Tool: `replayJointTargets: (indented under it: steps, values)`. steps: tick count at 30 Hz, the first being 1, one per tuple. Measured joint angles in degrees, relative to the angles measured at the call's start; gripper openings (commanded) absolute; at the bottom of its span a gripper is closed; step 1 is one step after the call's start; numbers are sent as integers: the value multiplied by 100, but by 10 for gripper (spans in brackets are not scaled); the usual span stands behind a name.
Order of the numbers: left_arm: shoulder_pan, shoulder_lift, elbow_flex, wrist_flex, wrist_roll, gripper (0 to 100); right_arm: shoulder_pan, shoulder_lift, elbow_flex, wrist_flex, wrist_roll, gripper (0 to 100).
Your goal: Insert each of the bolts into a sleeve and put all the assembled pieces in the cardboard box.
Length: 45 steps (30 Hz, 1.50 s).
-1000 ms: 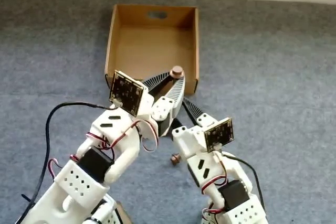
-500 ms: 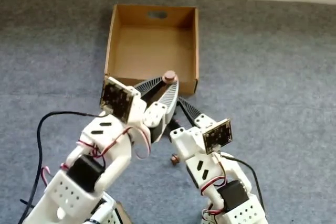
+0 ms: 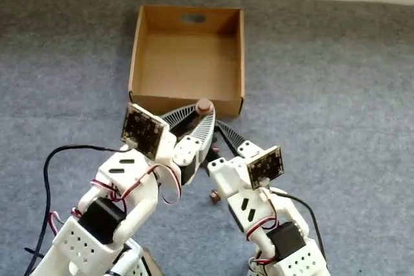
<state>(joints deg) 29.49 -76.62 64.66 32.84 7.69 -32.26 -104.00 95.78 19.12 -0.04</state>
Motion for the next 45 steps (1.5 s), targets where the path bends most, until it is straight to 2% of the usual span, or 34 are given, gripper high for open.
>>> replayJointTargets:
  steps: [6, 9, 15, 28, 32, 36, 42, 45]
  values:
    - [0, 0, 70, 9, -668, 9, 0, 0, 0, 0, 0, 6]
    - [0, 0, 70, 9, -712, 17, 0, 0, 0, 0, 0, 6]
    - [0, -35, 246, 26, -712, 130, 0, 0, 0, 0, 0, 6]
    - [-79, -88, 475, 35, -747, 133, 35, 9, 0, 0, 0, 6]
    - [-79, -501, 484, 378, -747, 142, 18, 0, 0, 0, 0, 6]
    - [-53, -1152, 475, 853, -756, 216, 18, 9, 0, 0, 0, 6]
    - [-53, -1486, 475, 1029, -756, 213, 18, 0, 0, 0, 0, 6]
    - [-308, -1512, 475, 1029, -765, 213, 18, 0, 0, 0, 0, 6]
